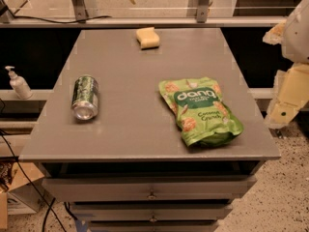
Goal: Move green rice chip bag near sponge
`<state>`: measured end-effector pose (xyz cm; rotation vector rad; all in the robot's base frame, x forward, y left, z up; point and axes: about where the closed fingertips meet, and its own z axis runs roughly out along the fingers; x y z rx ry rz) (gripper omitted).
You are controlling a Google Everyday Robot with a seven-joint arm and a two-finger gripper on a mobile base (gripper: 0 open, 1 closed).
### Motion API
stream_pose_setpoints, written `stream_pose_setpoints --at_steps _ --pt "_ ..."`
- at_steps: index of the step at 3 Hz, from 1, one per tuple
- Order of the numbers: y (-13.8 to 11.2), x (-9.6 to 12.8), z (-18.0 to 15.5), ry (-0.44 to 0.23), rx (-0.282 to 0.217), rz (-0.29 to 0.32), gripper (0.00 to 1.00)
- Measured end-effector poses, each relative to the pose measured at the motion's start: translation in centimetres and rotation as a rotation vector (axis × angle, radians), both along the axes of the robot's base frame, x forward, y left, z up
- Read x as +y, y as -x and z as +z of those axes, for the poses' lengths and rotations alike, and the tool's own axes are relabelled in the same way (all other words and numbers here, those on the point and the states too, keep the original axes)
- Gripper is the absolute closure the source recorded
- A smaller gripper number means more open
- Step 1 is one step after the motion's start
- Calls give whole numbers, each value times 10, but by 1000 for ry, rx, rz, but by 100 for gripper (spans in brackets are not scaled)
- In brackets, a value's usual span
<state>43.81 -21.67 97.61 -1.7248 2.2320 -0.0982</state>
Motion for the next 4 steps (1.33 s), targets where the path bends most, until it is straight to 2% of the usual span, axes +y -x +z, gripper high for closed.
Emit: stream_pose_setpoints --at_steps 1,2,3,4 --pt "0 0 1 -3 -4 2 0" --pt "-4 9 -8 -88 -3 46 0" --pt "-24 34 -44 -277 18 124 0" --pt "-40 59 -80 -387 35 147 0"
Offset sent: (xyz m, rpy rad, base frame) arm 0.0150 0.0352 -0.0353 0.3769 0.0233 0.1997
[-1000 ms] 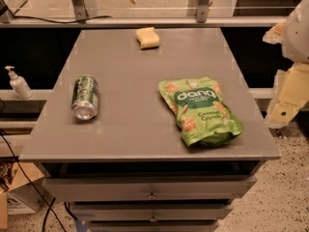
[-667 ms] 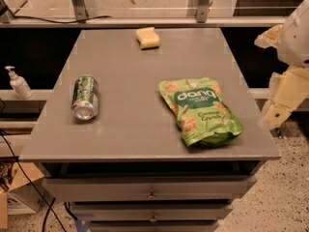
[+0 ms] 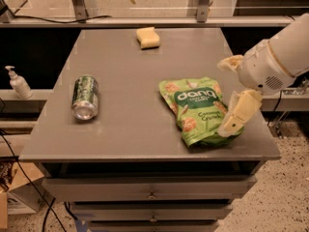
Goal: Move green rice chip bag near sponge
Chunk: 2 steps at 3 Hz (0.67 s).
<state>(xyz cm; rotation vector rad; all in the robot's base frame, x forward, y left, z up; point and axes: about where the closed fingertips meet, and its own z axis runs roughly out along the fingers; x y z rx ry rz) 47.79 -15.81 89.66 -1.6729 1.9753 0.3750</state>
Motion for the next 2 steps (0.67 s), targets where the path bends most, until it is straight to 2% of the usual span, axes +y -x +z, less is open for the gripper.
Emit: stream_pose_setpoints --at_steps 1,2 --pt "-8 19 -33 -42 30 15 0" --pt "-12 26 -55 -66 60 13 18"
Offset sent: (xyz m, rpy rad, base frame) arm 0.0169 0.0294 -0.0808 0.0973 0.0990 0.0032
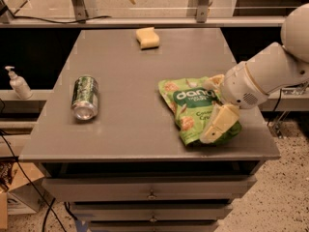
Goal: Move green rice chip bag near sponge
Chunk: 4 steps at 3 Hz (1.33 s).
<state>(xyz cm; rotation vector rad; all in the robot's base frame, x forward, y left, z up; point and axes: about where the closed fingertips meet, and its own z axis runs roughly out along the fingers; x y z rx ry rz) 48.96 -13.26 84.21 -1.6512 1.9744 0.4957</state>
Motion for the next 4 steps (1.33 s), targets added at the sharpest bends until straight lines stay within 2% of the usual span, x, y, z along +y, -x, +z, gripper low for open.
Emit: stream_pose_setpoints --at_steps 1,2,3,4 --pt "-6 -4 3 -21 -18 -20 41" --pt "-22 -8 20 -27 -63 -30 64" --pt "-55 -11 45 -35 -116 -39 88" --pt "-94 -9 67 -56 -158 -36 100"
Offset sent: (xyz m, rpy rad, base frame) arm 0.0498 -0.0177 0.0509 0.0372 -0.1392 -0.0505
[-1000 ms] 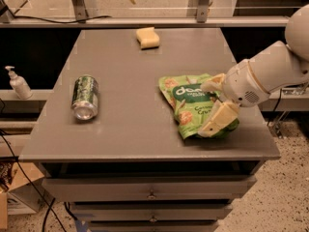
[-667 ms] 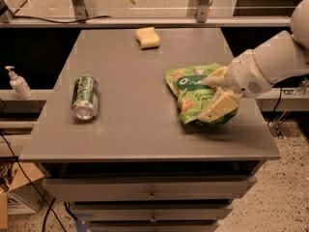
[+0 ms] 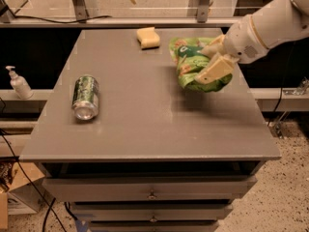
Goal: Move green rice chip bag near sponge
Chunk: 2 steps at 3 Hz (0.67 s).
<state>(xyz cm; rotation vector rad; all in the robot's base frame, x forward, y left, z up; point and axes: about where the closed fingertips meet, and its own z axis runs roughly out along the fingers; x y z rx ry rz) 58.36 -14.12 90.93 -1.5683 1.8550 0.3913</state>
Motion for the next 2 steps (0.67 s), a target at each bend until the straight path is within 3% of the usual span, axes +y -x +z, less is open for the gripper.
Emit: stream_pose_setpoints --at_steps 1,2 --pt "-36 22 15 -24 -25 40 100" --pt "-60 45 10 -30 -16 73 100"
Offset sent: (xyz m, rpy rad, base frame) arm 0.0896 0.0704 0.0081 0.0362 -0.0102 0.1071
